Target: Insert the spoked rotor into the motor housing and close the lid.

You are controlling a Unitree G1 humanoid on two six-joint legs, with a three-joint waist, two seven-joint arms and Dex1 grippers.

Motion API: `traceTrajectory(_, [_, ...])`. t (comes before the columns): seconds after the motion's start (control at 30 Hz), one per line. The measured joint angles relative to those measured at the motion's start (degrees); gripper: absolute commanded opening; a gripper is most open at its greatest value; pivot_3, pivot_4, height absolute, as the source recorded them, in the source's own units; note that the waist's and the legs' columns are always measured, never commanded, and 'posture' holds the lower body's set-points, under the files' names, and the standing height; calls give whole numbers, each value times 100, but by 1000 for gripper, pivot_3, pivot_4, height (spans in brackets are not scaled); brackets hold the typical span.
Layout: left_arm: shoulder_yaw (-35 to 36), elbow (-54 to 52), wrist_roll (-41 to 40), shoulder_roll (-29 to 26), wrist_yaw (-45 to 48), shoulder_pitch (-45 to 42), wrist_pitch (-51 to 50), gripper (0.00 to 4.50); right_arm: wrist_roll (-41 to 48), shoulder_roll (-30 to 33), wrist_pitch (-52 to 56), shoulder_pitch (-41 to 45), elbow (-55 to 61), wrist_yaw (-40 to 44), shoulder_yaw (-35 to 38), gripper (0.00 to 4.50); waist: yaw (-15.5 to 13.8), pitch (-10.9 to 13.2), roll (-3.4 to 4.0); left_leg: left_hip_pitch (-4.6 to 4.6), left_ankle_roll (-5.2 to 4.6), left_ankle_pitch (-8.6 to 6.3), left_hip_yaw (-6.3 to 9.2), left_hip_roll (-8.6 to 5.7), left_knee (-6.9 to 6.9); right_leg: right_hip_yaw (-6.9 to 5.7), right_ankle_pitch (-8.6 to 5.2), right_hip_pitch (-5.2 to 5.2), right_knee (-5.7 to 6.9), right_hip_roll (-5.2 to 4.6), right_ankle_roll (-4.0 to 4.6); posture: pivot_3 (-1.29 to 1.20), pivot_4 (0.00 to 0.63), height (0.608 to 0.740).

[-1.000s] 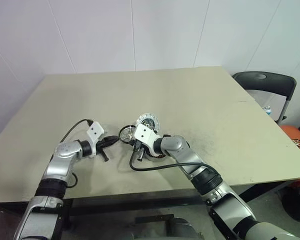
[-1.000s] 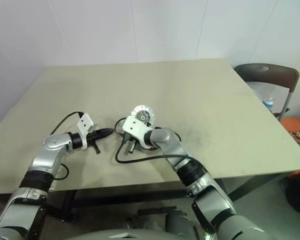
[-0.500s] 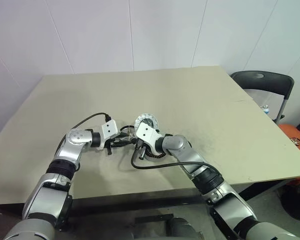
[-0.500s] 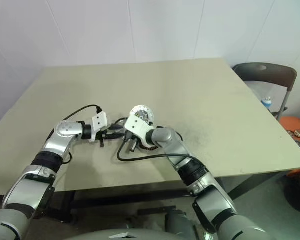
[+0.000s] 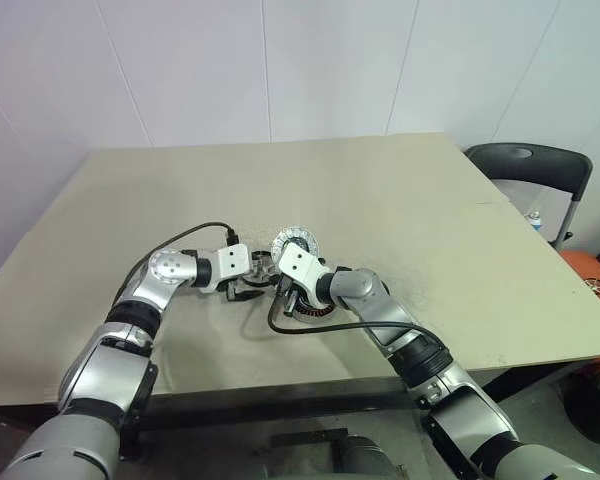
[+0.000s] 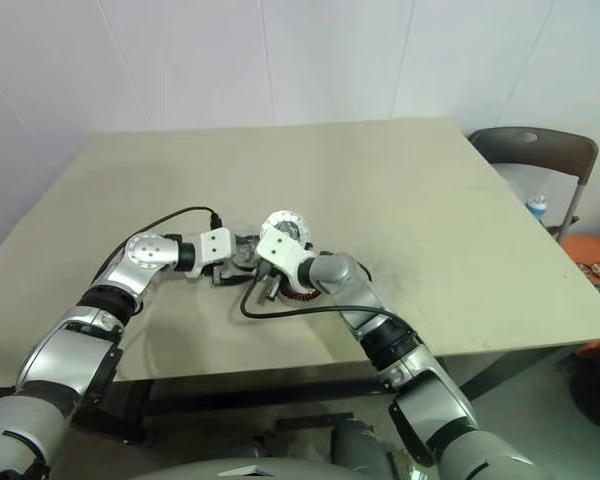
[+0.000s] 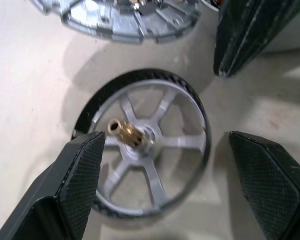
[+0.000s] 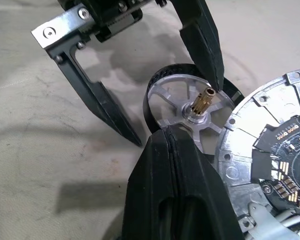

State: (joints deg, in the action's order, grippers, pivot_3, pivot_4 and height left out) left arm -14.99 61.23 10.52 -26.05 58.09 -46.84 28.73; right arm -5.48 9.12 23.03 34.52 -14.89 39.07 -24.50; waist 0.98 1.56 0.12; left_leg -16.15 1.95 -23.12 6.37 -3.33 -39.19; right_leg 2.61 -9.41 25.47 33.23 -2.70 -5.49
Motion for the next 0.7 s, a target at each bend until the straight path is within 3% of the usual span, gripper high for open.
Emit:
traceTrajectory(0.23, [-216, 278, 226, 55, 165, -304, -147, 4231, 0, -12, 21, -6, 10, -85, 4, 0, 4, -22, -14, 10, -1, 0, -1, -1, -2, 0, 0, -10, 3, 1, 0, 0, 0, 740])
traceTrajectory(0.37, [-277, 444, 282, 119, 346, -400, -493, 2986, 0, -10, 19, -6, 20, -163, 39, 0, 14, -40, -13, 54, -8, -4, -1, -1, 0, 0, 0, -52, 3, 3, 0, 0, 0, 740])
traceTrajectory(0.43, [-275, 473, 281, 139, 439, -466, -695, 2584, 1, -12, 19, -7, 79, -190, 53, 0, 14, -40, -13, 84, -39, -21, 0, 2, 0, -1, -2, -83, 5, 6, -1, 0, 0, 740])
traceTrajectory(0.7, [-191, 406, 249, 229, 724, -501, -1446, 2579, 3, -25, 21, -71, 298, -296, 63, 0, 109, -101, 1, 110, -45, -24, 1, 2, 3, 0, -3, -103, 2, 4, -2, 0, 0, 740])
